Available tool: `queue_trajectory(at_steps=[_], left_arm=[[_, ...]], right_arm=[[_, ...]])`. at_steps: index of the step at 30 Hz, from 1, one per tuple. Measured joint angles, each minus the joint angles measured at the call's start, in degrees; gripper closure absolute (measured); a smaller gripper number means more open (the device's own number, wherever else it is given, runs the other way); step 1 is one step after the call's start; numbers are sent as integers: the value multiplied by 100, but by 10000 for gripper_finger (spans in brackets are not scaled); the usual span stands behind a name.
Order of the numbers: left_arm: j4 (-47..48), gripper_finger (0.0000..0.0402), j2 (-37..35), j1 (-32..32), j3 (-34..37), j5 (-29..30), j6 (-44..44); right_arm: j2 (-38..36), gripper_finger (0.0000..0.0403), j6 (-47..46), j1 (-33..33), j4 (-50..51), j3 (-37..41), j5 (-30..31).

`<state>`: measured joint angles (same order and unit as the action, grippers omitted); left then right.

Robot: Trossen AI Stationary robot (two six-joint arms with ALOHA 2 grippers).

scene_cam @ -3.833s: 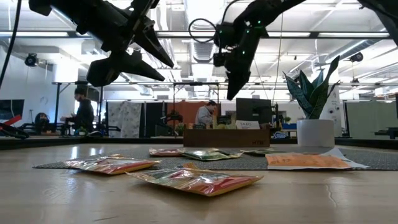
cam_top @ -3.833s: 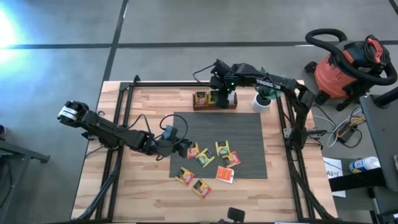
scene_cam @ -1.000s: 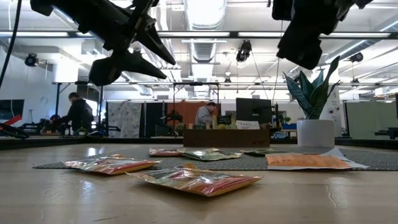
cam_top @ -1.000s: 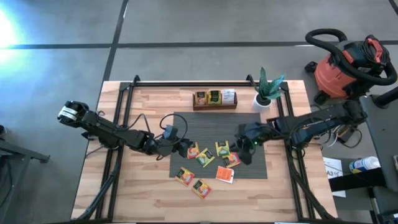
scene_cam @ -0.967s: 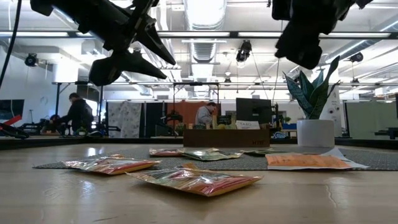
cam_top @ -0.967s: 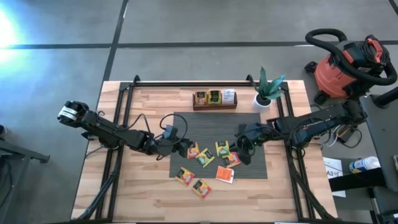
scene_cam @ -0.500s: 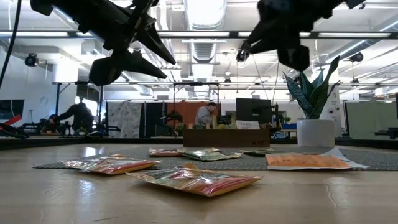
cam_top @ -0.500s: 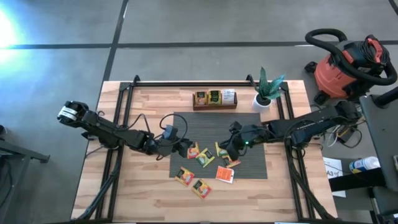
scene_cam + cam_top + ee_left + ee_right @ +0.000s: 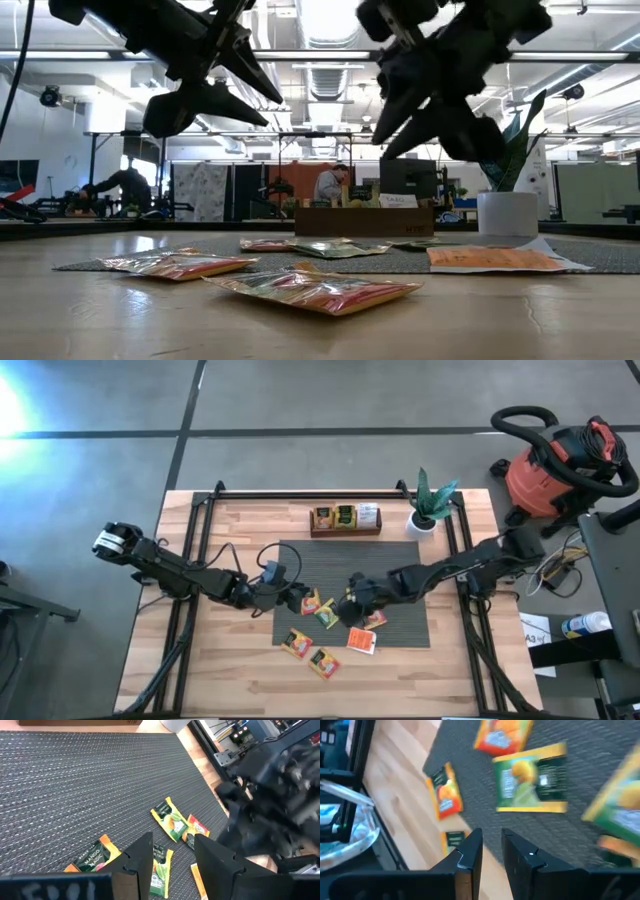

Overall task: Pick & Place Tea
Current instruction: Put the yellow tea bag into the middle section of the wooden organizer

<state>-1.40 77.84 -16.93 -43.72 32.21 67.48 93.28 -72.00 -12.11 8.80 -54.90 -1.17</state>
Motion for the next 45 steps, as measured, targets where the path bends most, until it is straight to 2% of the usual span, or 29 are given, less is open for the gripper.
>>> queue_trajectory(at_steps=[5, 9, 15, 19, 23, 31, 34, 38, 45], left_arm=[[-1, 264, 0, 1, 0, 0, 0], [-1, 264, 0, 2, 0, 0, 0], [-16, 264, -4, 7, 2, 24, 0], [-62, 264, -20, 7, 2, 79, 0], [-116, 264, -20, 7, 2, 86, 15], [-219, 264, -20, 0, 3, -17, 527], [-352, 264, -20, 0, 4, -48, 592], [-700, 264, 14, 0, 2, -402, 400], [-601, 264, 305, 0, 4, -857, 85]], right_arm=[[508, 333, 62, -55, 253, -493, -33], [764, 333, 346, -13, 857, -760, -21], [857, 333, 1359, 70, 1608, -948, -179], [792, 333, 2201, 131, 1588, -888, -366], [721, 330, 2576, 285, 1629, -722, -388], [671, 284, 3470, 693, 1506, -657, -400], [671, 259, 3602, 862, 1350, -657, -604], [685, 234, 3625, 1033, 1279, -657, -730], [708, 219, 3626, 1122, 1148, -642, -744]])
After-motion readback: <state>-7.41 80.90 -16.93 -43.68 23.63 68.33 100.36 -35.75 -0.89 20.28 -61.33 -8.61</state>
